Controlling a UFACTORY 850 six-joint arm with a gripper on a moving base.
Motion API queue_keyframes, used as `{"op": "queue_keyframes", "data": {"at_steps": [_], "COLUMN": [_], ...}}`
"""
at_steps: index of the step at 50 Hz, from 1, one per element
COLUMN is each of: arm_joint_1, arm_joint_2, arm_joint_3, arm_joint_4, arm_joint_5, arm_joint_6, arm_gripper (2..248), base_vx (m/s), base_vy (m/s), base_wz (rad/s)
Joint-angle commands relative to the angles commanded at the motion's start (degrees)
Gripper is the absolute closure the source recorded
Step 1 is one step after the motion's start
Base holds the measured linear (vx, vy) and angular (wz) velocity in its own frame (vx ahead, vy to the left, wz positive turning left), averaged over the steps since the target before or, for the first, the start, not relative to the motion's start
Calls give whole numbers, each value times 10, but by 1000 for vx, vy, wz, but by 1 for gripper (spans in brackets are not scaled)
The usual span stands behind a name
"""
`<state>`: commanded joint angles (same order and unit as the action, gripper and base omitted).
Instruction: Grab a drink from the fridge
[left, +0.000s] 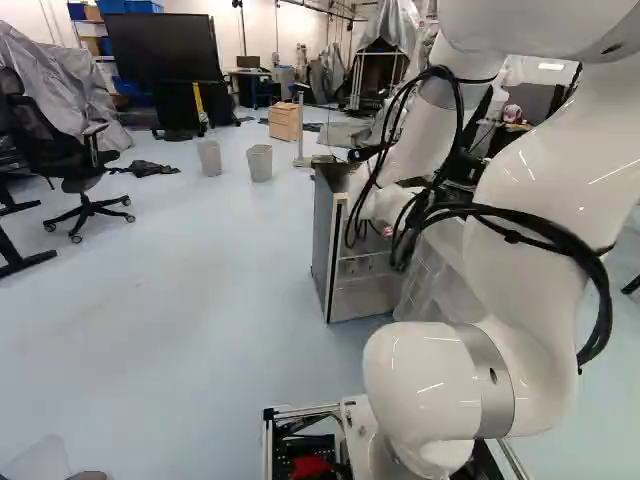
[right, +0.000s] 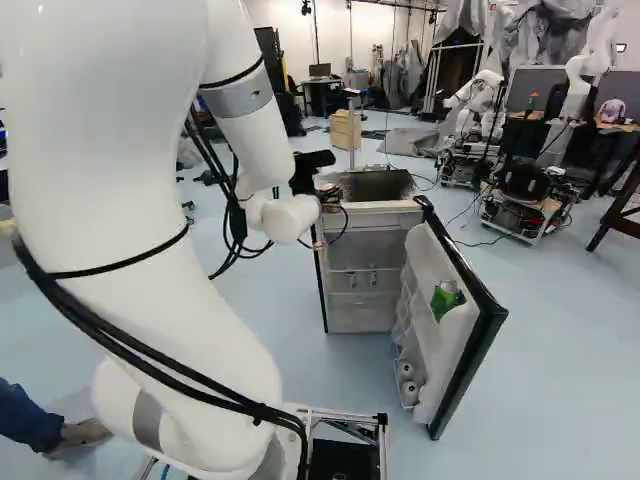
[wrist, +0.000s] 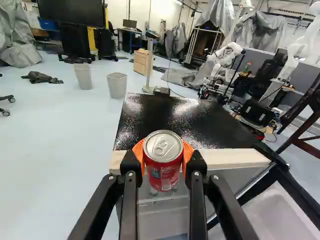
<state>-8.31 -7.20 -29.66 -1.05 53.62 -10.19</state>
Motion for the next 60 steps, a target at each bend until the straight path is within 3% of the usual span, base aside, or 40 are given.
{"op": "queue_keyframes", "data": {"at_steps": [35,60], "arm_joint_1": [-10,-14], "arm_joint_2": [-38,-81], "arm_joint_3": [-67,-116], "arm_joint_4": [0,0], "arm_joint_5": [-55,-58], "arm_joint_6": [0,0], "arm_gripper": [155,155], "base_vx": [0,0], "base_vy": [0,0], "base_wz": [0,0]}}
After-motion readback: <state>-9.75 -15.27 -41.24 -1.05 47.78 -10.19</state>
